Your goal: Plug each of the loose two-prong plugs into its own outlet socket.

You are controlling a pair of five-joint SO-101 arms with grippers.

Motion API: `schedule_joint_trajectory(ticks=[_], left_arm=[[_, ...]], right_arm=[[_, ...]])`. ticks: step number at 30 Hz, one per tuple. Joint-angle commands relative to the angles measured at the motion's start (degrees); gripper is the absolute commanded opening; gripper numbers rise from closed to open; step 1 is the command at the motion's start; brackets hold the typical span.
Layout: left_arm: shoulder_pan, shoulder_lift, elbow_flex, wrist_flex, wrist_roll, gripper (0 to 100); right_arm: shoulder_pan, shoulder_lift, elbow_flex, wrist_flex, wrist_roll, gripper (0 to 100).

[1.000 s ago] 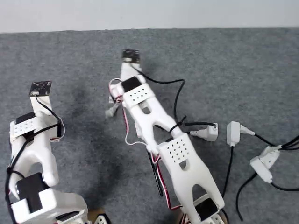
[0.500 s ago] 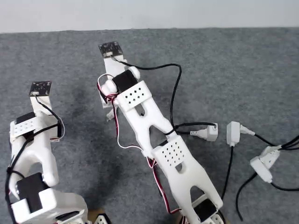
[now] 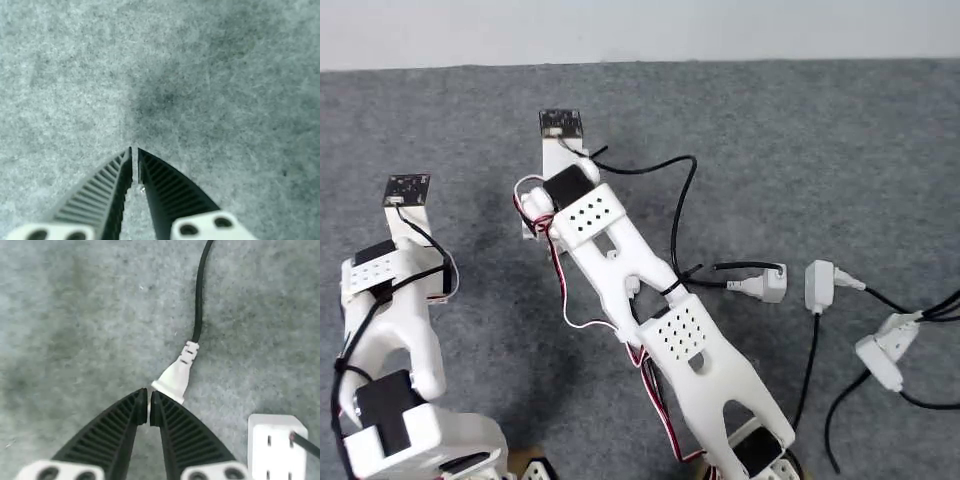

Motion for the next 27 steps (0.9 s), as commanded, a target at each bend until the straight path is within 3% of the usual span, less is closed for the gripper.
schedule_joint_trajectory(ticks=[1, 8, 20, 27], left_arm=[[0.62, -0.26, -2.33, 0.7, -0.62, 1], [0.53, -0.26, -2.33, 0.7, -0.62, 1], [0.53, -0.26, -2.33, 0.7, -0.62, 1], [0.53, -0.26, -2.24, 0.7, -0.62, 1]], right_arm=[[0.4, 1.36, -0.44, -0.66, 2.29, 0.9], [1.54, 4.09, -4.66, 5.76, 2.46, 0.9], [1.8, 3.82, -17.32, 6.81, 2.55, 1.4], [3.12, 8.31, -14.86, 1.54, 2.73, 12.0]])
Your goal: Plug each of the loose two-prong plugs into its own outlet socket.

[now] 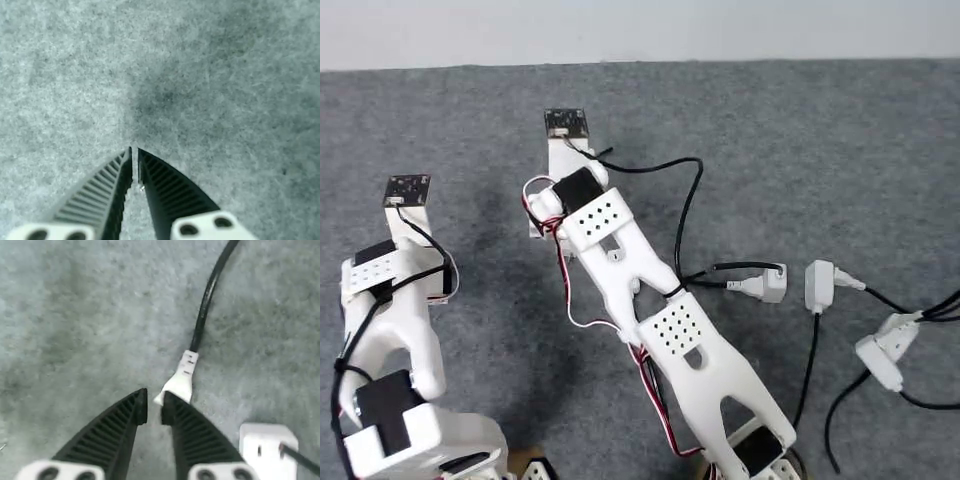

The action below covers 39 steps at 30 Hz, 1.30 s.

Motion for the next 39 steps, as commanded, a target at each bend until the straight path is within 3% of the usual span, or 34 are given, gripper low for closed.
schedule_joint_trajectory(ticks=[1, 17, 22, 26, 33, 39], left_arm=[[0.53, -0.26, -2.24, 0.35, -0.62, 1], [0.53, -0.26, -2.24, 0.35, -0.62, 1], [0.53, -0.26, -2.24, 0.35, -0.62, 1], [0.44, -0.26, -2.24, 0.35, -0.62, 1], [0.35, -0.35, -2.24, 0.35, -0.7, 1], [0.35, -0.35, -2.24, 0.35, -0.7, 1]], right_arm=[[1.89, 1.01, -0.97, -2.95, 0.53, 11.7], [3.03, 2.15, 5.8, -10.51, 0.88, 10.4], [2.86, 2.15, 5.89, -8.84, 3.96, 10.2], [1.54, 2.15, 6.24, -2.77, 10.81, 0.0], [-1.27, 1.45, 6.33, 6.9, 19.34, 0.7], [-5.49, -8.4, 20.66, 6.9, 20.48, 0.7]])
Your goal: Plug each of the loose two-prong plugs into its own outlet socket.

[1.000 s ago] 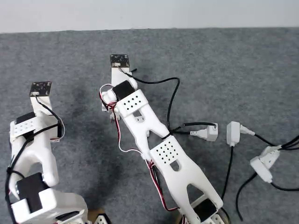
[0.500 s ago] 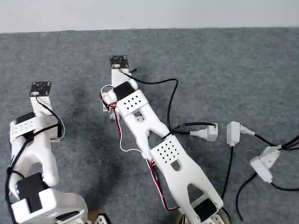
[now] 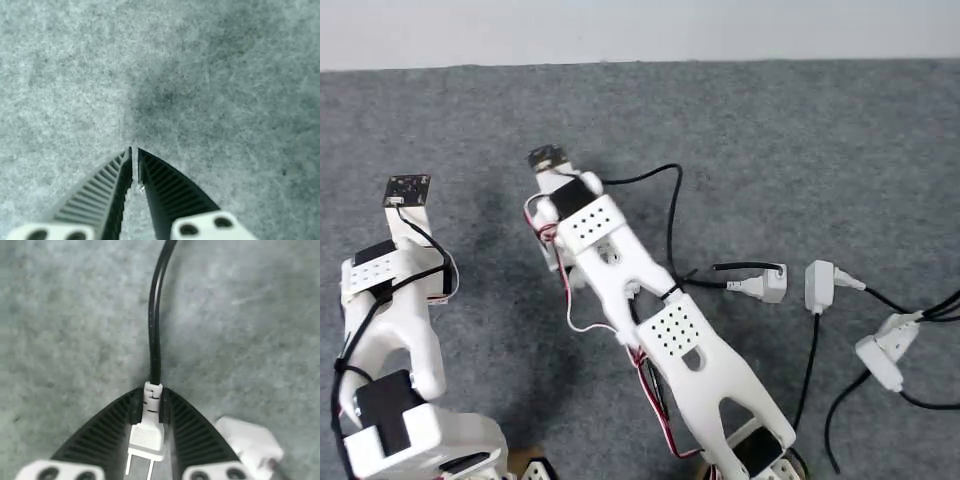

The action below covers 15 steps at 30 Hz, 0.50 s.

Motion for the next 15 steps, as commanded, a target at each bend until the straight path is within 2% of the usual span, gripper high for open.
schedule_joint_trajectory(ticks=[1, 5, 10, 15], left_arm=[[0.35, -0.35, -2.24, 0.35, -0.7, 1], [0.35, -0.35, -2.24, 0.35, -0.7, 1], [0.35, -0.35, -2.24, 0.35, -0.7, 1], [0.35, -0.35, -2.24, 0.35, -0.7, 1]], right_arm=[[-3.82, -9.1, 10.29, 2.95, 2.02, 0.7], [-3.38, -14.02, 17.23, 2.15, 4.75, 2.4], [-2.24, -11.03, 17.32, 2.07, 5.8, 14.6], [-2.95, -8.75, 17.32, 0.04, 7.3, 10.8]])
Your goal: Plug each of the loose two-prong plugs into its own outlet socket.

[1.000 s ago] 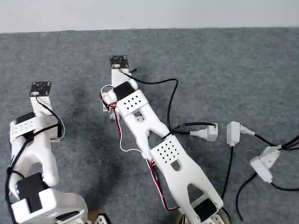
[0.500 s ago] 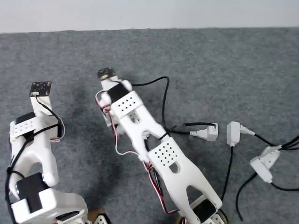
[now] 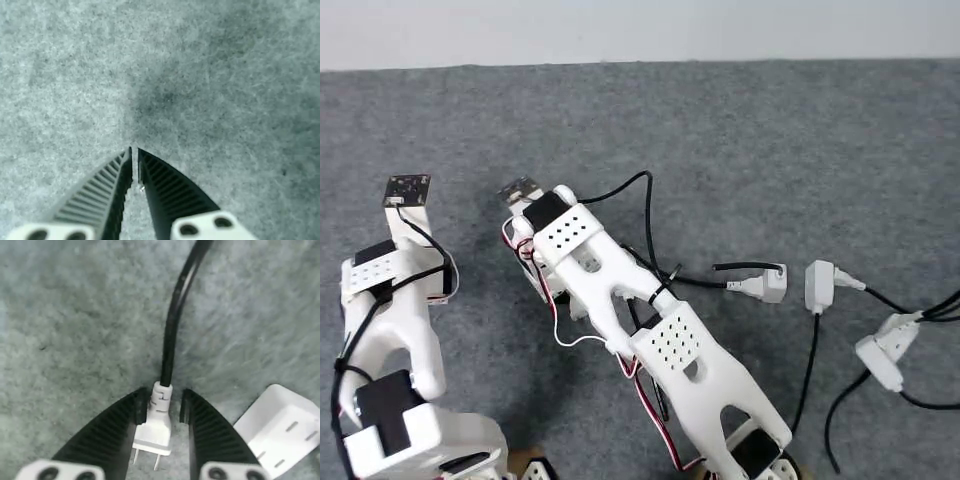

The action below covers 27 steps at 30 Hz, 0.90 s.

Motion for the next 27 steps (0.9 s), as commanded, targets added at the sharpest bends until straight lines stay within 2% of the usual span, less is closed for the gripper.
schedule_joint_trajectory(ticks=[1, 5, 8, 14, 20, 27], left_arm=[[0.35, -0.35, -2.24, 0.35, -0.7, 1], [0.35, -0.35, -2.24, 0.35, -0.7, 1], [0.35, -0.35, -2.24, 0.35, -0.7, 1], [0.62, -0.26, -2.33, 0.44, -0.7, 1], [4.48, 2.29, -4.62, 3.69, -1.32, 1], [5.8, 20.92, -25.98, 20.66, -3.25, 1]], right_arm=[[0.04, 0.48, 0.18, 0.13, 0.88, 10.4], [-0.84, 1.1, 0.18, 0.13, 2.73, 9.0], [-0.75, 1.19, 0.18, 0.22, 2.81, 0.0], [-0.75, -4.0, -2.81, 3.03, 2.9, 0.7], [0.04, -25.71, 10.55, 2.95, 2.81, 0.7], [-0.04, -57.36, 35.87, -1.01, 2.73, 0.7]])
